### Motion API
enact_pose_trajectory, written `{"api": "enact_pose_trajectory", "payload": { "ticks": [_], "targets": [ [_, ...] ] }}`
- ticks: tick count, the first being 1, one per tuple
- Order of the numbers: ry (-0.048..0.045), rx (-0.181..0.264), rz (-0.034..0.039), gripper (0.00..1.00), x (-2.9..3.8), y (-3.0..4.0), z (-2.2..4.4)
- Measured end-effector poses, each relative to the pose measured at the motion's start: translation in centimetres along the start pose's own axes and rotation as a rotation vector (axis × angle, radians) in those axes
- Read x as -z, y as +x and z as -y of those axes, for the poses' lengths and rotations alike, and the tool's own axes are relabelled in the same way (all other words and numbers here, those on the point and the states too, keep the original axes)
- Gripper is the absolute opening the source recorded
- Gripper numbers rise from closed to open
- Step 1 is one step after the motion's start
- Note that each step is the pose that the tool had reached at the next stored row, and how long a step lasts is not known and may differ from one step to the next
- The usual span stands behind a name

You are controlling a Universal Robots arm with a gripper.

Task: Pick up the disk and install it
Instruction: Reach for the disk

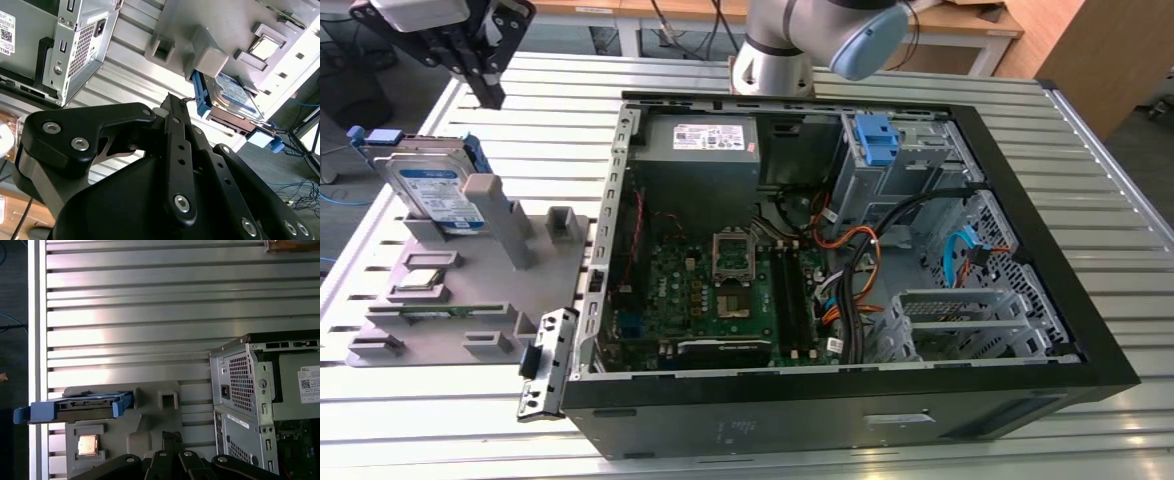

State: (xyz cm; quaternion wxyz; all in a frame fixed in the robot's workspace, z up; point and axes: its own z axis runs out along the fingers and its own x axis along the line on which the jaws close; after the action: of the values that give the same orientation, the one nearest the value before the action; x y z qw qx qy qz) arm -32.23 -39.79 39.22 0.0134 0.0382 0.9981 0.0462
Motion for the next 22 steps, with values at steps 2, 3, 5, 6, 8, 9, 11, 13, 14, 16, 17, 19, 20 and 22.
{"api": "enact_pose_trajectory", "payload": {
  "ticks": [2, 3, 5, 6, 8, 9, 11, 13, 14, 16, 17, 19, 20, 22],
  "targets": [
    [-0.0008, 0.000, 0.0001, 0.11, 0.01, 0.20, 0.02],
    [-0.0013, 0.000, 0.0001, 0.11, 0.01, 0.31, 0.02],
    [-0.0020, 0.000, 0.0003, 0.11, 0.01, 0.54, 0.04],
    [-0.0023, 0.000, 0.0004, 0.11, 0.02, 0.66, 0.05],
    [-0.0029, 0.000, 0.0005, 0.11, 0.02, 0.89, 0.07],
    [-0.0031, 0.000, 0.0005, 0.11, 0.03, 1.00, 0.08],
    [-0.0036, 0.000, 0.0006, 0.11, 0.04, 1.22, 0.09],
    [-0.0041, 0.000, 0.0008, 0.11, 0.04, 1.44, 0.11],
    [-0.0044, 0.000, 0.0008, 0.11, 0.05, 1.57, 0.12],
    [-0.0048, 0.000, 0.0010, 0.11, 0.06, 1.80, 0.14],
    [-0.0051, 0.000, 0.0011, 0.11, 0.06, 1.91, 0.15],
    [-0.0057, 0.000, 0.0011, 0.11, 0.07, 2.12, 0.16],
    [-0.0060, 0.000, 0.0013, 0.11, 0.06, 2.23, 0.17],
    [-0.0066, 0.000, 0.0013, 0.11, 0.07, 2.43, 0.18]
  ]
}}
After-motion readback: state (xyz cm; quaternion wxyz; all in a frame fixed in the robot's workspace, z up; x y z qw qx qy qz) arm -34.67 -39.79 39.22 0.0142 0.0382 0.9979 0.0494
